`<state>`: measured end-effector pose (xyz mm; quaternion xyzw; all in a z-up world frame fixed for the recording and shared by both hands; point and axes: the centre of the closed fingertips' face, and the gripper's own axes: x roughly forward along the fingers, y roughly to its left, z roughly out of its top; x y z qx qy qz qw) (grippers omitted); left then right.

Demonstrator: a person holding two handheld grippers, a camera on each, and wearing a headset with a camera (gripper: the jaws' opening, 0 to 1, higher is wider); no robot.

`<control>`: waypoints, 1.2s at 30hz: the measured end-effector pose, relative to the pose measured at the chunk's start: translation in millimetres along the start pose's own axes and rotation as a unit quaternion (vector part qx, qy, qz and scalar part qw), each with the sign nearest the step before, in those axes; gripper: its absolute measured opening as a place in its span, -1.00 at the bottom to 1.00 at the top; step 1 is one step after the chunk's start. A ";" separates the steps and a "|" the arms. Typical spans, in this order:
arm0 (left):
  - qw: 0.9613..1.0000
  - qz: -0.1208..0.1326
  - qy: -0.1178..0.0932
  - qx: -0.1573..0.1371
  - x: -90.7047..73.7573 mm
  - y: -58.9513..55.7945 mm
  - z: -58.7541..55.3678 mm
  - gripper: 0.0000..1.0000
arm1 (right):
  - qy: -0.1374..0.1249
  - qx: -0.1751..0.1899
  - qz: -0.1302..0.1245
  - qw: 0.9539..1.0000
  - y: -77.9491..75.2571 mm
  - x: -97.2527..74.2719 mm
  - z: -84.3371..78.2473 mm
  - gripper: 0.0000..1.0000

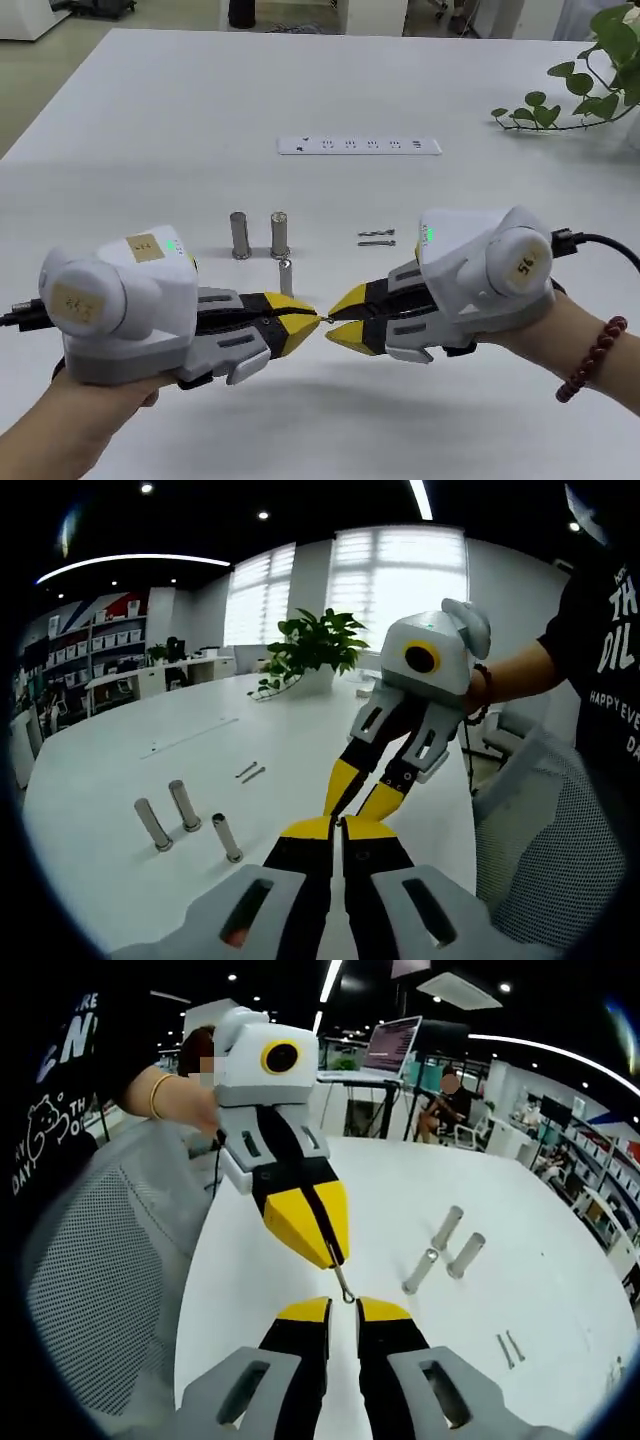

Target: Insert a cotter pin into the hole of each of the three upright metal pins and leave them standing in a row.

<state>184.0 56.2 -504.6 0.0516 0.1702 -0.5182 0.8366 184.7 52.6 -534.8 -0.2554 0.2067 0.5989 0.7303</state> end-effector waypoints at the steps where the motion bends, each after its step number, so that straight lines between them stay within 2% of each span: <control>1: 1.000 -0.005 0.000 0.006 0.1 -0.9 0.9 -1.00 | 0.000 -0.001 0.004 1.000 1.4 0.2 -0.1 -0.91; 9: 0.998 -0.042 0.014 0.046 1.6 -10.3 1.5 -1.00 | -0.006 0.005 0.026 1.000 9.1 0.0 1.3 -0.94; 13: 0.997 -0.052 0.018 0.048 2.7 -14.0 0.2 -1.00 | -0.004 0.003 0.032 0.999 11.6 0.8 0.7 -1.00; 21: 0.997 -0.049 0.028 0.047 2.5 -11.6 -6.5 -1.00 | 0.009 -0.009 0.027 1.000 10.3 -0.2 -2.0 -1.00; 31: 0.998 -0.038 0.036 0.046 2.4 -7.7 -13.2 -1.00 | 0.034 -0.049 0.017 0.998 7.1 -0.7 -2.1 -1.00; 36: 0.998 -0.035 0.038 0.047 3.3 -6.8 -14.6 -1.00 | 0.048 -0.074 0.016 0.996 6.5 -0.8 -3.5 -1.00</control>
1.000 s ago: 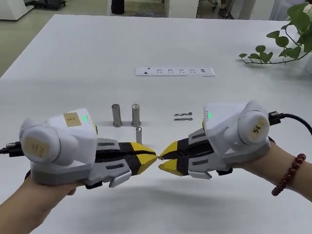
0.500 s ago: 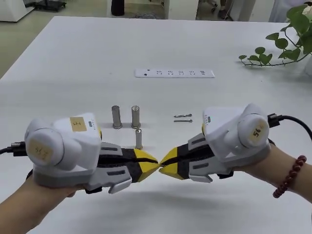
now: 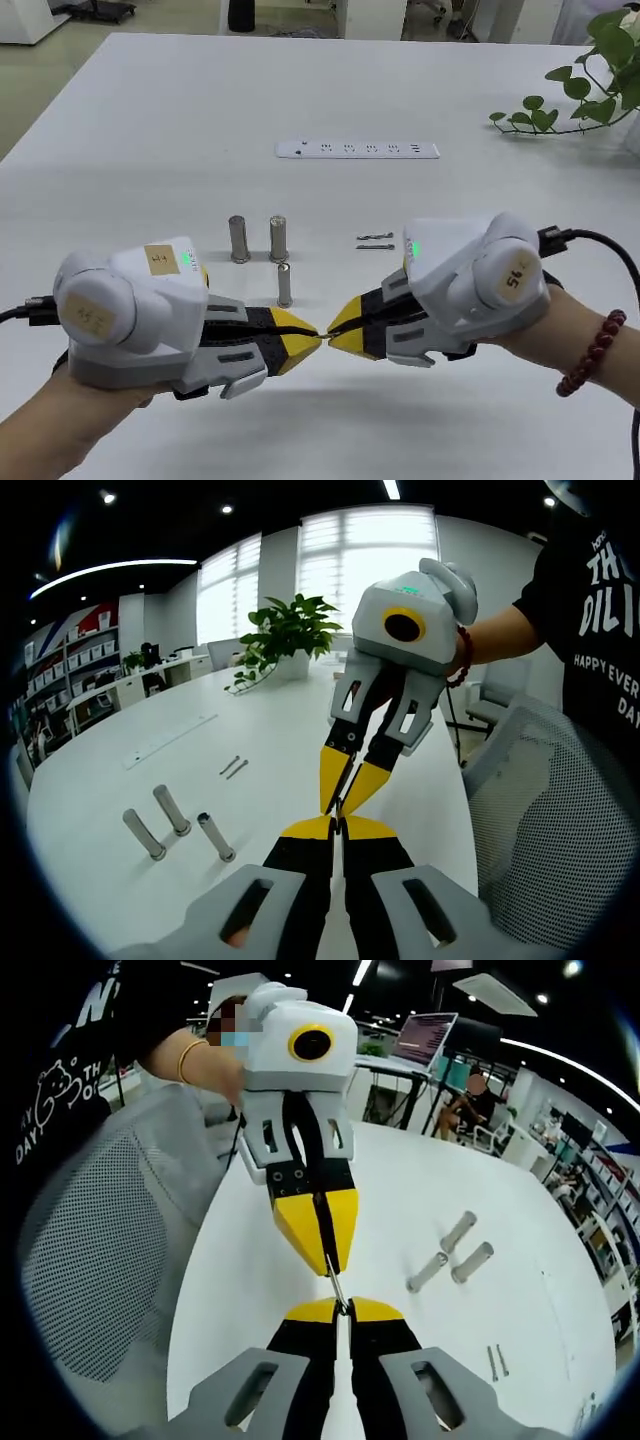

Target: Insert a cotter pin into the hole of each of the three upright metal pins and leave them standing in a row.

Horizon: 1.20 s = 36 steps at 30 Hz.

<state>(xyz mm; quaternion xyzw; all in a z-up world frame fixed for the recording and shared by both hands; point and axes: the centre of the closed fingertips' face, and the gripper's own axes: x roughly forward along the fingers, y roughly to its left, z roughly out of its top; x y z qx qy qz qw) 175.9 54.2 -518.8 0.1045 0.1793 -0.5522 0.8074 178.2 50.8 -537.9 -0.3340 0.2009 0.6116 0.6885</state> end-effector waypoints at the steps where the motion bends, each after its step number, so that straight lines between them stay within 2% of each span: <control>1: 1.000 0.001 0.001 0.000 0.3 0.3 -0.5 -1.00 | 0.002 -0.002 -0.001 1.000 -0.2 0.0 -0.2 -1.00; 12: 1.000 0.022 0.007 0.010 5.6 4.8 -3.4 -1.00 | 0.030 -0.028 -0.006 0.999 -4.2 2.8 -6.8 -1.00; 14: 0.999 0.038 0.009 0.010 5.7 10.6 -4.3 -0.96 | 0.036 -0.028 -0.011 0.999 -7.1 2.8 -9.1 -1.00; 17: 0.998 0.059 0.008 0.013 5.0 17.2 -5.6 -0.79 | 0.045 -0.027 -0.019 0.998 -12.3 2.0 -13.2 -1.00; 21: 0.997 0.079 0.012 0.001 5.6 23.0 -11.0 -0.74 | 0.058 -0.023 -0.029 0.998 -20.3 1.5 -18.7 -1.00; 24: 0.994 0.106 0.009 -0.013 6.2 29.7 -14.0 -0.67 | 0.065 -0.016 -0.043 0.997 -29.1 1.6 -22.0 -1.00; 32: 0.991 0.130 0.005 -0.026 7.7 39.9 -19.5 -0.54 | 0.079 -0.006 -0.066 0.995 -49.8 3.9 -26.7 -1.00; 36: 0.988 0.152 0.007 -0.029 6.5 48.2 -21.8 -0.53 | 0.084 -0.001 -0.077 0.994 -58.8 6.4 -29.4 -1.00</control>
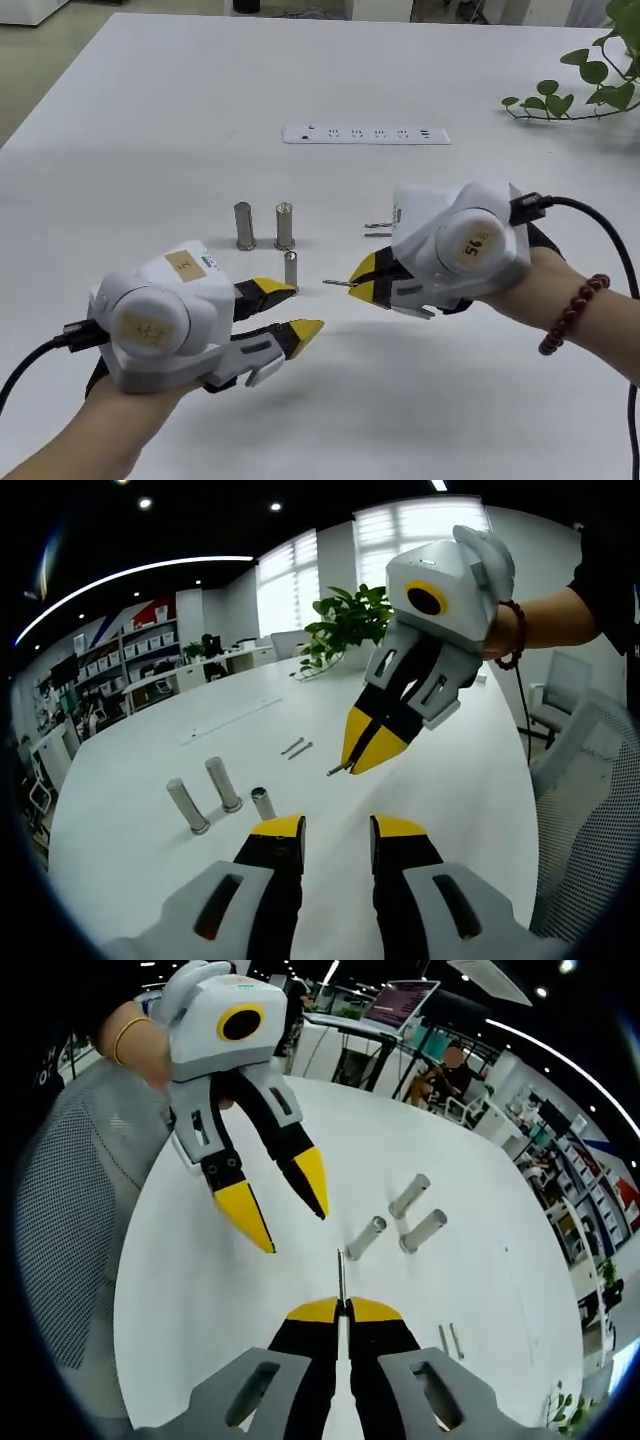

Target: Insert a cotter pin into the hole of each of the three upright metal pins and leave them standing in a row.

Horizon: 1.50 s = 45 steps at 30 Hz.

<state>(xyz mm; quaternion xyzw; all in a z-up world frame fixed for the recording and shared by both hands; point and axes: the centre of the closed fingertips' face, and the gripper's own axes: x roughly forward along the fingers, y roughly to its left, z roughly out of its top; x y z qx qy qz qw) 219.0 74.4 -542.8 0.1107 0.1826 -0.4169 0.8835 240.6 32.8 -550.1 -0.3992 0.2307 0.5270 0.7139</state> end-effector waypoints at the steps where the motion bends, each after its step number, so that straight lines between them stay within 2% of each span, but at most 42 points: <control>1: 1.000 0.005 -0.001 0.000 0.6 2.8 -0.3 -0.52 | 0.001 0.002 -0.003 1.000 -2.4 1.2 -0.4 -1.00; 4: 1.000 0.022 -0.006 -0.010 1.0 9.7 0.7 -0.49 | 0.015 -0.006 -0.016 1.000 -9.2 3.8 -4.7 -1.00; 5: 0.999 0.031 -0.009 -0.004 0.4 12.9 2.0 -0.48 | 0.019 -0.011 -0.021 1.000 -11.2 5.0 -5.9 -1.00; 9: 0.999 0.039 -0.011 -0.018 2.9 16.0 -0.2 -0.49 | 0.013 0.000 -0.021 1.000 -14.1 9.2 -6.0 -1.00; 15: 0.997 0.066 0.007 -0.027 11.5 29.3 -9.3 -0.52 | 0.012 -0.001 -0.024 1.000 -20.2 17.3 -5.3 -1.00; 18: 0.996 0.086 0.018 -0.027 17.3 40.0 -14.8 -0.51 | 0.020 -0.018 -0.028 0.999 -23.3 22.3 -6.6 -1.00; 24: 0.993 0.104 0.029 -0.040 28.8 50.6 -22.7 -0.55 | 0.025 -0.030 -0.023 0.999 -25.8 29.3 -7.3 -1.00; 31: 0.992 0.113 0.026 -0.054 41.6 56.5 -25.6 -0.62 | 0.020 -0.034 -0.019 0.999 -28.8 35.4 -3.2 -1.00; 38: 0.991 0.120 0.030 -0.056 49.7 62.2 -27.7 -0.69 | 0.017 -0.035 -0.017 0.999 -30.7 39.5 0.1 -1.00; 45: 0.991 0.118 0.020 -0.066 53.6 63.6 -24.1 -0.77 | 0.015 -0.041 -0.014 0.999 -30.8 42.9 3.3 -1.00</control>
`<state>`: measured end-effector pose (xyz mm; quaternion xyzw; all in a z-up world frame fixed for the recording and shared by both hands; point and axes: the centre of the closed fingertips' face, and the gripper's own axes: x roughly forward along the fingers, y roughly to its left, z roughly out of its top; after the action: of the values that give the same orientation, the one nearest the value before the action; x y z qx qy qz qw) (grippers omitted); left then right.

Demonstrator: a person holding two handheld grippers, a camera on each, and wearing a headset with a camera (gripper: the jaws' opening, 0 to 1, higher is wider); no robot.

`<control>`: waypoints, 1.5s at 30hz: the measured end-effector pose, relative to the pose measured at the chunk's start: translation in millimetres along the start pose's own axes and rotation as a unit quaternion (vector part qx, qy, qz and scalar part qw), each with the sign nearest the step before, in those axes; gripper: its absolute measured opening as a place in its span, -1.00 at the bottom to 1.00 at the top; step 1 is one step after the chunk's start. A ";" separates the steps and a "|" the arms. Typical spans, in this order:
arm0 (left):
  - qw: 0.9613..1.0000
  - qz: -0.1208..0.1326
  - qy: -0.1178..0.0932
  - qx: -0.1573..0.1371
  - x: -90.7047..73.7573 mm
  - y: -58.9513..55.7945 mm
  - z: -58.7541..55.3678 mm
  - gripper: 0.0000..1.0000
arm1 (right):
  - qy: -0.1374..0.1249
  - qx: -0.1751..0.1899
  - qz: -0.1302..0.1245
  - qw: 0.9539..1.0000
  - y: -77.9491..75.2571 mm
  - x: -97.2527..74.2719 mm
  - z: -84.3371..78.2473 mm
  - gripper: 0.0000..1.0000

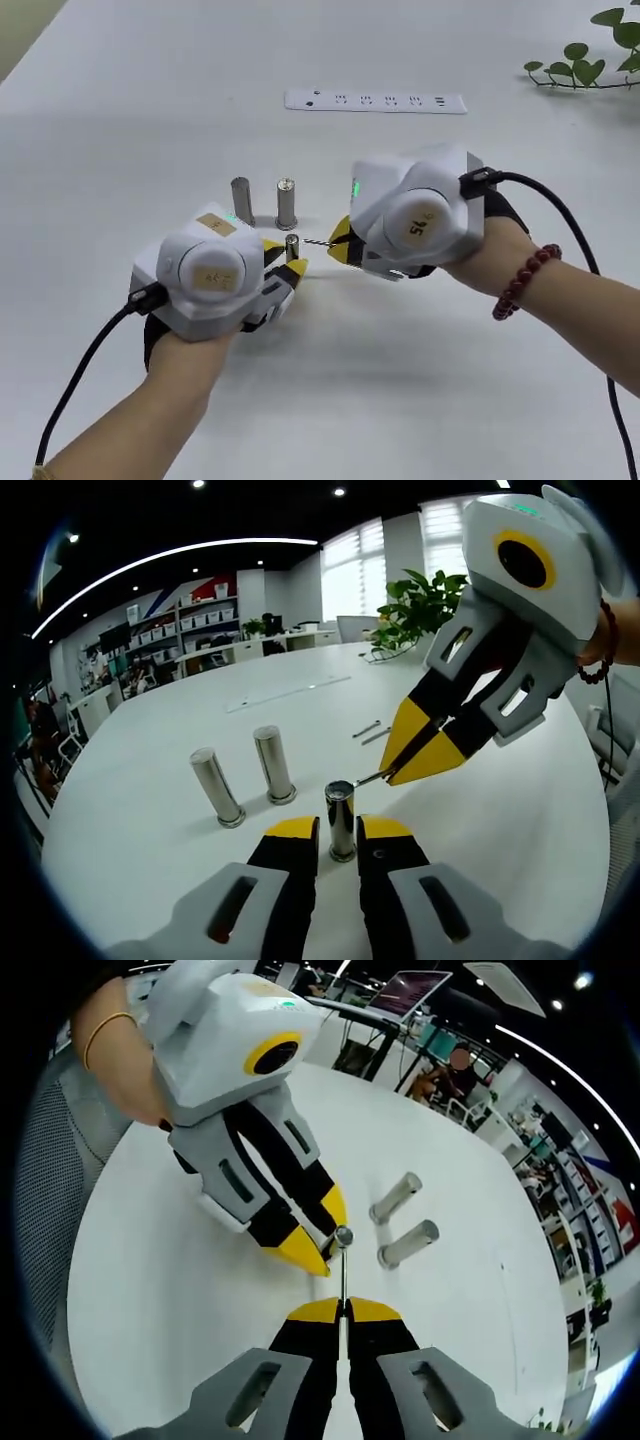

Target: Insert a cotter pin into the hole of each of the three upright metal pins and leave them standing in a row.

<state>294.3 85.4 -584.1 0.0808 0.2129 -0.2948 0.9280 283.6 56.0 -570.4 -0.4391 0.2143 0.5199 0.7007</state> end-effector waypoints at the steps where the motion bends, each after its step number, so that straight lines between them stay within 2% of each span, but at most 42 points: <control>1: 1.000 -0.001 0.000 0.000 0.4 -0.3 0.2 -0.78 | 0.000 -0.001 0.001 1.000 0.4 0.4 0.4 -1.00; 7: 1.000 -0.005 -0.002 -0.003 2.2 -1.9 0.3 -0.87 | 0.000 -0.006 0.003 1.000 0.6 2.1 1.5 -1.00; 18: 1.000 0.006 -0.008 -0.010 3.4 -0.1 -0.8 -0.88 | 0.009 -0.033 0.002 0.999 -2.1 4.5 3.3 -1.00; 29: 1.000 0.015 -0.017 -0.018 3.7 -1.7 -0.9 -0.88 | 0.005 -0.050 0.002 0.999 -1.6 7.6 12.1 -1.00; 45: 0.999 0.028 -0.022 -0.020 5.0 -2.3 -1.2 -0.89 | -0.010 -0.056 0.001 0.998 -1.1 14.8 20.9 -1.00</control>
<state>296.3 81.3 -587.5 0.0617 0.1964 -0.2658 0.9418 286.9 81.5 -570.2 -0.4721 0.1783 0.5364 0.6765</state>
